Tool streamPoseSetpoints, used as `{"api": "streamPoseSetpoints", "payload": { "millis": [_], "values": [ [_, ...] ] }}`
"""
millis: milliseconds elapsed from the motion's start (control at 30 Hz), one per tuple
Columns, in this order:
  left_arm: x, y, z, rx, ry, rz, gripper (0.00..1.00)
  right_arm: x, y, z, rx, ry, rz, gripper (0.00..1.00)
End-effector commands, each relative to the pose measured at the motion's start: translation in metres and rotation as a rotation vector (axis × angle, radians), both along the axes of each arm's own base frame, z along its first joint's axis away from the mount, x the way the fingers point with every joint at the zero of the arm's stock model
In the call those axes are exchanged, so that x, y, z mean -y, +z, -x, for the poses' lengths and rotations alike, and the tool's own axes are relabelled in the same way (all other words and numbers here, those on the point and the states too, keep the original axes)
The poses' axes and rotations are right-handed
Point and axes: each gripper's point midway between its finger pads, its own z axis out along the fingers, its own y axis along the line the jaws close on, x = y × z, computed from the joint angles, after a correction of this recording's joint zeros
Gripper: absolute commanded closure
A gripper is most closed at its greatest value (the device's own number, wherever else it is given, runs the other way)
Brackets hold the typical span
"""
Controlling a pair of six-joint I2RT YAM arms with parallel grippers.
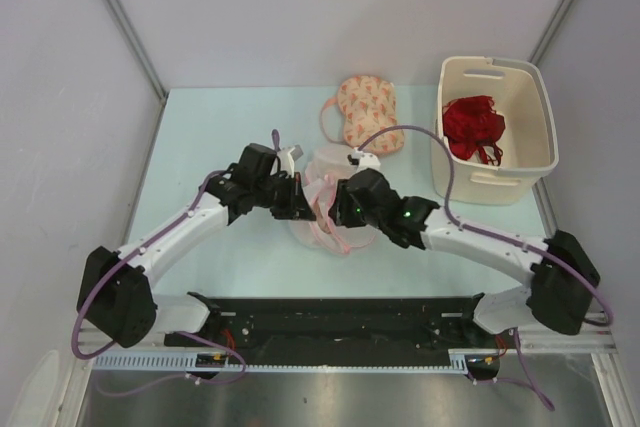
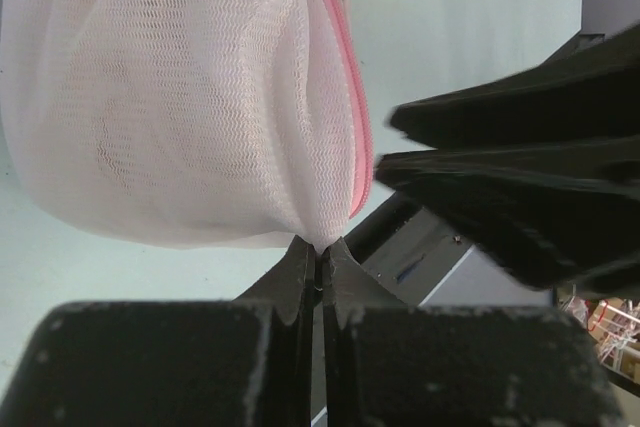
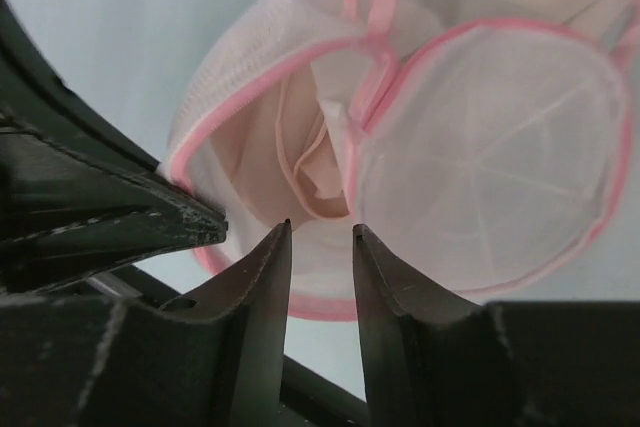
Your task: Unzip the laundry bag and remove the bra
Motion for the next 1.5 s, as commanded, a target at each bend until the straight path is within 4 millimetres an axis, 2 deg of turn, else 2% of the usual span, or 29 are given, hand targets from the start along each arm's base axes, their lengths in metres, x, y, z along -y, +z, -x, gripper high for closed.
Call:
{"api": "streamPoseSetpoints", "payload": {
  "millis": [0, 67, 233, 267, 367, 400, 433, 467, 500, 567, 700, 733, 800, 833, 900, 933, 1033, 1067, 1100, 1133, 1167, 1233, 1267, 1367, 1400, 1467],
  "values": [
    [0.000, 0.001, 0.003, 0.019, -0.043, 0.008, 1.00, -0.041, 0.000, -0.005, -0.055, 0.023, -0.151, 0.64],
    [-0.001, 0.002, 0.003, 0.025, -0.039, 0.006, 1.00, -0.051, -0.012, -0.005, -0.094, 0.039, -0.166, 0.64],
    [-0.003, 0.005, 0.005, 0.032, -0.039, 0.006, 1.00, -0.073, -0.020, -0.006, -0.140, 0.069, -0.241, 0.63],
    [-0.002, 0.005, 0.005, 0.031, -0.040, 0.009, 1.00, -0.078, -0.030, -0.004, -0.173, 0.070, -0.244, 0.62],
    [-0.002, 0.006, 0.005, 0.033, -0.040, 0.013, 1.00, -0.089, -0.041, -0.003, -0.228, 0.084, -0.280, 0.60],
    [-0.002, 0.007, 0.005, 0.034, -0.040, 0.014, 1.00, -0.091, -0.054, -0.003, -0.255, 0.076, -0.270, 0.60],
    [-0.002, 0.006, 0.005, 0.033, -0.041, 0.016, 1.00, -0.092, -0.060, -0.003, -0.265, 0.071, -0.268, 0.58],
    [-0.001, 0.007, 0.006, 0.034, -0.044, 0.019, 1.00, -0.095, -0.065, -0.006, -0.275, 0.063, -0.275, 0.52],
    [-0.002, 0.007, 0.006, 0.036, -0.042, 0.019, 1.00, -0.095, -0.079, -0.006, -0.297, 0.050, -0.255, 0.49],
    [-0.003, 0.005, 0.007, 0.031, -0.041, 0.016, 1.00, -0.092, -0.093, -0.009, -0.312, 0.020, -0.231, 0.46],
    [-0.005, 0.003, 0.010, 0.034, -0.038, 0.011, 1.00, -0.081, -0.121, -0.015, -0.325, -0.054, -0.161, 0.46],
    [-0.006, 0.001, 0.010, 0.028, -0.034, 0.010, 1.00, -0.078, -0.129, -0.016, -0.329, -0.070, -0.140, 0.46],
    [-0.008, -0.001, 0.012, 0.024, -0.033, 0.008, 1.00, -0.075, -0.137, -0.016, -0.340, -0.081, -0.122, 0.55],
    [-0.008, -0.002, 0.012, 0.024, -0.033, 0.008, 0.99, -0.073, -0.138, -0.016, -0.341, -0.083, -0.115, 0.76],
    [-0.009, -0.004, 0.013, 0.019, -0.028, 0.005, 1.00, -0.072, -0.133, -0.017, -0.331, -0.084, -0.113, 0.96],
    [-0.012, -0.006, 0.012, 0.016, -0.021, 0.002, 1.00, -0.072, -0.122, -0.016, -0.313, -0.077, -0.124, 1.00],
    [-0.017, -0.009, 0.010, 0.018, -0.007, -0.009, 0.99, -0.071, -0.099, -0.013, -0.257, -0.056, -0.122, 1.00],
    [-0.019, -0.011, 0.009, 0.016, -0.002, -0.013, 1.00, -0.071, -0.077, -0.013, -0.222, -0.046, -0.151, 1.00],
    [-0.021, -0.013, 0.009, 0.013, 0.001, -0.019, 1.00, -0.069, -0.067, -0.014, -0.193, -0.048, -0.158, 1.00],
    [-0.025, -0.018, 0.009, 0.009, 0.005, -0.029, 1.00, -0.062, -0.065, -0.009, -0.197, -0.050, -0.130, 1.00],
    [-0.027, -0.022, 0.009, 0.004, 0.008, -0.039, 1.00, -0.059, -0.041, -0.007, -0.155, -0.039, -0.157, 1.00],
    [-0.034, -0.032, 0.010, -0.014, 0.016, -0.056, 1.00, -0.047, -0.028, -0.005, -0.120, -0.054, -0.143, 1.00],
    [-0.037, -0.035, 0.011, -0.018, 0.018, -0.062, 1.00, -0.043, -0.010, -0.002, -0.087, -0.048, -0.170, 1.00],
    [-0.042, -0.044, 0.010, -0.034, 0.033, -0.072, 0.99, -0.032, 0.002, 0.004, -0.068, -0.046, -0.177, 1.00],
    [-0.042, -0.046, 0.010, -0.038, 0.033, -0.074, 0.99, -0.029, 0.016, 0.007, -0.052, -0.039, -0.204, 1.00],
    [-0.041, -0.044, 0.007, -0.034, 0.035, -0.071, 1.00, -0.025, 0.025, 0.010, -0.041, -0.036, -0.219, 1.00]
  ]
}}
